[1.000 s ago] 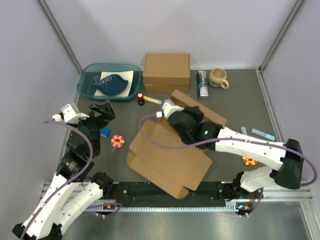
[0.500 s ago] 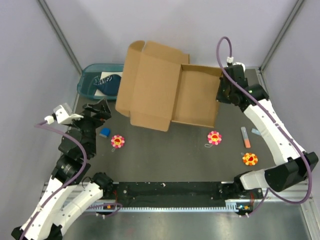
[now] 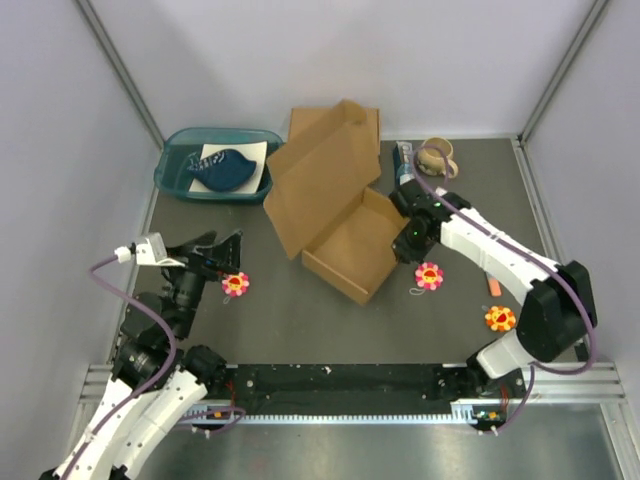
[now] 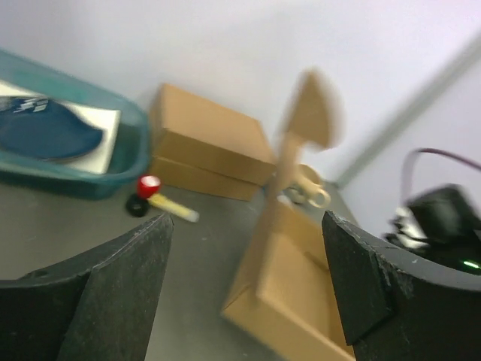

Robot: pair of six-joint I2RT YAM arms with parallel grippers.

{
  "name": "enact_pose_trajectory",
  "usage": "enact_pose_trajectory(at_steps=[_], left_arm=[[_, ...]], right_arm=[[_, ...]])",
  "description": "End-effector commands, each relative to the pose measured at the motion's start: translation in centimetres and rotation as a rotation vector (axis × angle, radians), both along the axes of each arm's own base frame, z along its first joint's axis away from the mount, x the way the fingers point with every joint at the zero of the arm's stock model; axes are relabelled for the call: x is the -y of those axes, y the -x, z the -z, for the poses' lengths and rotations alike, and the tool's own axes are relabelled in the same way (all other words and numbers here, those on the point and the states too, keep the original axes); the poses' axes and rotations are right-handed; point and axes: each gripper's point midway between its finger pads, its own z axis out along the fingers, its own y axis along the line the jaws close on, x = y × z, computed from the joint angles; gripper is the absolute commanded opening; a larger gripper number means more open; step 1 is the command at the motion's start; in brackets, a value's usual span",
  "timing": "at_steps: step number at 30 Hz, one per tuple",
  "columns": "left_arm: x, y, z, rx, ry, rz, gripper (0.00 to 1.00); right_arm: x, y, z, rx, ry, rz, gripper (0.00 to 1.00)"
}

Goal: Fold the paper box

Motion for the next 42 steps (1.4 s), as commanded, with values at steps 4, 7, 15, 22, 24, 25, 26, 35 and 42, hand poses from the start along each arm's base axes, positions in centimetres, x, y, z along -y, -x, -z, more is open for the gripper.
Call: enact_pose_trajectory(at_steps=[4, 7, 15, 22, 24, 25, 26, 35, 42], left_arm=[[7.5, 6.2, -3.8, 0.302, -0.048, 0.528, 0.85], [8.4, 5.6, -2.1, 0.242, -0.037, 0.561, 0.85], [8.8, 3.7, 1.7, 0.158, 0.019, 0.526, 0.84], [8.2, 2.5, 3.4, 0.112, 0.032, 0.465, 0.84], [8.0, 2.2, 3.8, 0.098, 0.039, 0.447, 0.84], [8.0, 2.1, 4.3, 0.086, 0.039, 0.443, 0.84], [7.9, 2.0, 4.3, 0.086, 0.040, 0.437, 0.84], [6.9, 1.0, 3.9, 0.079, -0.016, 0.363, 0.85], [7.9, 0.1, 4.3, 0.047, -0.042, 0.381, 0.85]], right_arm=[[1.1, 3.7, 4.7, -0.120, 0.081, 0.131, 0.00], [1.3, 5.1, 5.6, -0.118, 0.104, 0.141, 0.00], [-1.2, 6.6, 7.0, 0.010, 0.063, 0.271, 0.00], [-4.8, 6.0, 8.2, 0.066, -0.023, 0.385, 0.00], [-6.2, 5.5, 8.4, 0.078, -0.060, 0.395, 0.00], [-6.8, 5.3, 8.6, 0.076, -0.065, 0.394, 0.04], [-7.2, 5.1, 8.6, 0.076, -0.069, 0.383, 0.09], [-5.3, 4.4, 5.8, 0.201, -0.006, 0.237, 0.60], [-2.3, 6.4, 3.3, 0.229, 0.117, -0.031, 0.79]])
